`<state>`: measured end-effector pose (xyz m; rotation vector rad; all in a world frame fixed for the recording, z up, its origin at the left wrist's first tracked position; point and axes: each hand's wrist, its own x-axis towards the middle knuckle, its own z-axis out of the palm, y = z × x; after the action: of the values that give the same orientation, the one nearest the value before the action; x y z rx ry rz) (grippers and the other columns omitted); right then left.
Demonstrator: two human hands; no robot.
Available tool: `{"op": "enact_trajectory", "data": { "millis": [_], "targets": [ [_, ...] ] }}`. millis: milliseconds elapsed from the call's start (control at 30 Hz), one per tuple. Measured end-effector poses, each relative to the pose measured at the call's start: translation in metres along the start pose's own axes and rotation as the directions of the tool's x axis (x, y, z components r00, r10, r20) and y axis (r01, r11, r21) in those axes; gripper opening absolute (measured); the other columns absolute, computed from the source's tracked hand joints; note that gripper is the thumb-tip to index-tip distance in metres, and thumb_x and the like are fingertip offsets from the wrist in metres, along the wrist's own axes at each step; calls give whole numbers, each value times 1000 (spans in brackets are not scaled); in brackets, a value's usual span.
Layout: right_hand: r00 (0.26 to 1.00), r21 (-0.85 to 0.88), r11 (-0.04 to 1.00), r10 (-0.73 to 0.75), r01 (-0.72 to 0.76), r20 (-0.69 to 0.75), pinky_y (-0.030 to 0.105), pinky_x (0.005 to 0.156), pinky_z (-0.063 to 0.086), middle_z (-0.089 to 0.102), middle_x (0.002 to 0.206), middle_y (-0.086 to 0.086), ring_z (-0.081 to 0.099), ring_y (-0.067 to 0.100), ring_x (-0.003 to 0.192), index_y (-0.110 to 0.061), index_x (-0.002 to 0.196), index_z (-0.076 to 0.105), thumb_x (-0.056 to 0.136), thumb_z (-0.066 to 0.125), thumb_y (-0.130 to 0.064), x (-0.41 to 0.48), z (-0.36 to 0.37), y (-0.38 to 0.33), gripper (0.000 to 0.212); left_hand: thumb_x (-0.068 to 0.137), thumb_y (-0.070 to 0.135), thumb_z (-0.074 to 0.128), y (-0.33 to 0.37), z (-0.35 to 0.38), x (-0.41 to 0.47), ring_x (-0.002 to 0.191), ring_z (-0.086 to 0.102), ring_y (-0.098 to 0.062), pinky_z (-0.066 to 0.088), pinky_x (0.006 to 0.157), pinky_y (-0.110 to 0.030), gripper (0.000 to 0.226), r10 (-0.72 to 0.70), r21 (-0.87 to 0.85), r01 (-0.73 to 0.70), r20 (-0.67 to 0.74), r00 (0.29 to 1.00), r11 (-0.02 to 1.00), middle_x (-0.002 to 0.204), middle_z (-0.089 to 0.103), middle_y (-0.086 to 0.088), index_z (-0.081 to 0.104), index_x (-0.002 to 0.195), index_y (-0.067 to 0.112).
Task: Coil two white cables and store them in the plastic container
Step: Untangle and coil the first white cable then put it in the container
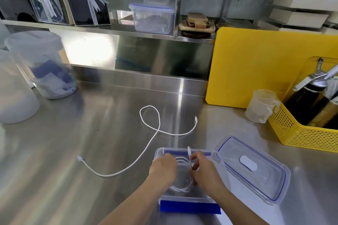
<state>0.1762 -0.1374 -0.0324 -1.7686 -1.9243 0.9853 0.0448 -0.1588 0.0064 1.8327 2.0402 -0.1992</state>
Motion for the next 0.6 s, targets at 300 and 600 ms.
{"op": "enact_trajectory", "data": {
  "millis": [300,600],
  "targets": [
    [993,-188,982,11,12,122,22,75,44,51,84,-6,50,8,75,-27,89,39,88,54,-15,4,10,8,19,93,3,42,6,15,8,121,52,-32,44,97,-37,35,40,63,-41,14,999,997,133,52,-19,45,128,0],
    [979,-233,972,26,23,204,27,78,49,59,86,-3,55,13,77,-24,86,49,87,55,-19,13,-1,7,8,89,13,50,5,15,13,110,59,-29,48,88,-35,29,37,74,-41,51,998,996,122,61,-15,56,117,5]
  ]
}}
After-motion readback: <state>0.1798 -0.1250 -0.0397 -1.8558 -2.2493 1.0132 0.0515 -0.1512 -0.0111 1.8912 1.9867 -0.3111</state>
